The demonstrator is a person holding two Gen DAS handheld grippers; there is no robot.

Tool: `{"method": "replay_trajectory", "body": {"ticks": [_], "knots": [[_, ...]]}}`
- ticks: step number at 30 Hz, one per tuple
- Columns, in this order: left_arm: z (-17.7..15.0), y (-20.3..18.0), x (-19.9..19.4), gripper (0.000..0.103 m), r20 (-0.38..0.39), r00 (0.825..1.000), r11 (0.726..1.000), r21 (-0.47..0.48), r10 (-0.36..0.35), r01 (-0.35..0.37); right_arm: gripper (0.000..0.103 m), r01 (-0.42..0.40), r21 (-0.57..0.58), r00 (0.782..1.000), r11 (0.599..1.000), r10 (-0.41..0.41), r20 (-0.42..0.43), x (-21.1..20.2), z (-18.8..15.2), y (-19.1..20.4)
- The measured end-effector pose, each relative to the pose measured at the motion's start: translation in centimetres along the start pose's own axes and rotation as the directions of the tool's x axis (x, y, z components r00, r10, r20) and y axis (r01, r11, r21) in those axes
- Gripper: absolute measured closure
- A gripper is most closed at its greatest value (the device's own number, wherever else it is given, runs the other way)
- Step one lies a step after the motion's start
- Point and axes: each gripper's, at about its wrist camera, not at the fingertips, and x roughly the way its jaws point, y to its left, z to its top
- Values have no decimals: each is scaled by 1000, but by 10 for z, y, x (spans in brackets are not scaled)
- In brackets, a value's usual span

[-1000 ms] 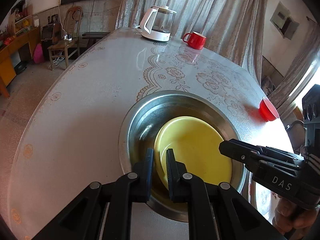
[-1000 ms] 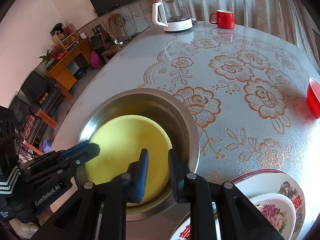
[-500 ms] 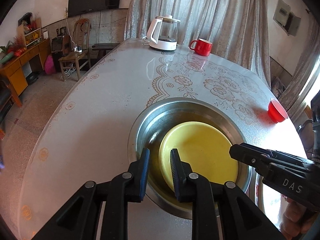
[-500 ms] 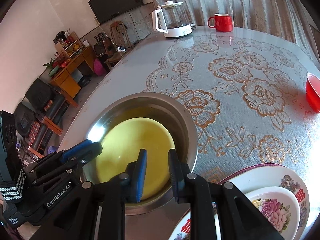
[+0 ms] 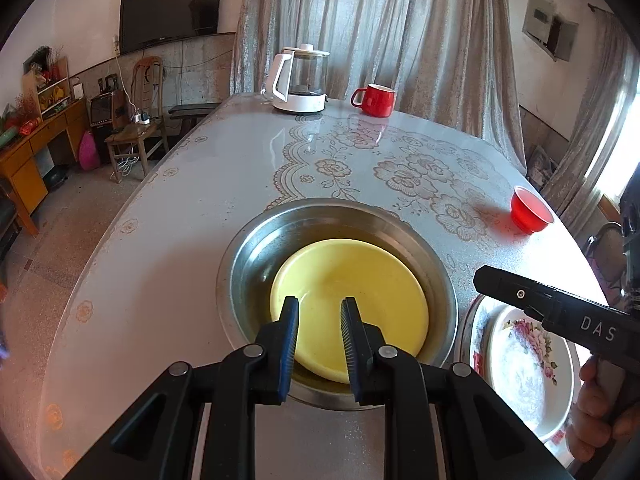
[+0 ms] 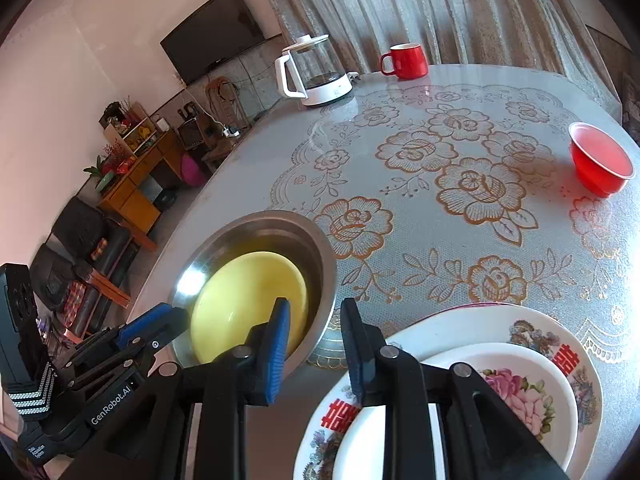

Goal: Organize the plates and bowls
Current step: 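Move both grippers away from the bowls toward the red bowl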

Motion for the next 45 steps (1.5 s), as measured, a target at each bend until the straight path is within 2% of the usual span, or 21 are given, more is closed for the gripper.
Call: {"method": "replay_trajectory", "body": {"ticks": [3,13,16,18,28,35,37,38,45], "knots": [[-1,-7,0,78,-5,1000,1000,7,-15,15,75,2,21,1000,1000,-2,14,-9,-3,-10],[-9,-37,-4,78,1,999,997,70,-35,35,71,54,116,997,992,-61,55,-35,-21,-51],[-10,-46,-3,76,-8,998,995,82,-61,61,70,69,156,995,985,-80,64,-44,-27,-68],[-11,-53,-1,71,-13,997,993,91,-77,78,68,84,183,992,979,-99,72,-51,-31,-80],[-1,-104,7,71,-55,984,973,152,-167,174,67,159,321,974,933,-202,104,-90,-49,-144],[21,-142,28,71,-136,964,960,132,-228,246,67,180,401,966,898,-239,101,-103,-54,-185],[27,-152,34,63,-143,962,959,127,-234,252,67,185,417,964,890,-246,97,-103,-54,-196],[30,-156,38,55,-147,958,957,117,-246,264,67,181,426,965,887,-244,98,-104,-53,-201],[55,-193,70,56,-215,925,938,82,-313,336,67,165,484,961,860,-250,116,-107,-37,-239]]}}
